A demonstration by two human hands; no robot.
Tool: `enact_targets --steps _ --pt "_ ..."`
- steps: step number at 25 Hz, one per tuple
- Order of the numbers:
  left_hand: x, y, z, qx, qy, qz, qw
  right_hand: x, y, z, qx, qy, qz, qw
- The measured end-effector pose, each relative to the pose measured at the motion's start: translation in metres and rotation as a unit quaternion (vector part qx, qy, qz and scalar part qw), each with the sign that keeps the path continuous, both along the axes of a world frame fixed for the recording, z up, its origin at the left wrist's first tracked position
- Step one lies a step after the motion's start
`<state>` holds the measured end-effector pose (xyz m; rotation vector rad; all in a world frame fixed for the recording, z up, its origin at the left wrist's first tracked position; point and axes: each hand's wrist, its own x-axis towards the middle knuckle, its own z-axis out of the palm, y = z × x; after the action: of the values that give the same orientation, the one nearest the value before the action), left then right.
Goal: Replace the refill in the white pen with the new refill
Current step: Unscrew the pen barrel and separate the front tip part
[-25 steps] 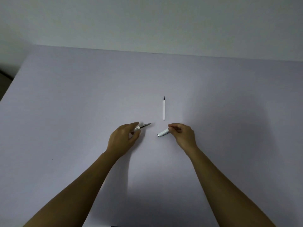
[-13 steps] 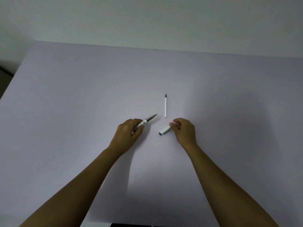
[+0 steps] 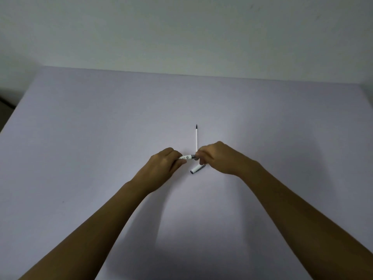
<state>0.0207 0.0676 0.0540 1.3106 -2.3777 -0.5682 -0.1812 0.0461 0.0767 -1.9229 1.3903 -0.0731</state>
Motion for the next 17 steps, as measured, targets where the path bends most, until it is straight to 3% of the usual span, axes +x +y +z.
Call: enact_targets --steps 5,9,14,17 --pt "-0.002 0.001 0.006 0.017 -0.008 0.006 1.000 -0.006 0.006 0.003 -0.150 -0.059 0.021 0.987" --pt "-0.003 0.006 0.007 0.030 -0.019 0.014 0.999 -0.009 0.013 0.006 -0.212 -0.086 0.047 0.972" --pt "0.001 0.010 0.014 -0.041 -0.066 -0.007 0.997 -0.010 0.015 0.009 -0.083 -0.061 -0.017 0.994" --pt "0.001 0.012 0.018 -0.066 -0.093 -0.004 0.994 -0.006 0.016 0.012 -0.115 -0.070 0.014 0.991"
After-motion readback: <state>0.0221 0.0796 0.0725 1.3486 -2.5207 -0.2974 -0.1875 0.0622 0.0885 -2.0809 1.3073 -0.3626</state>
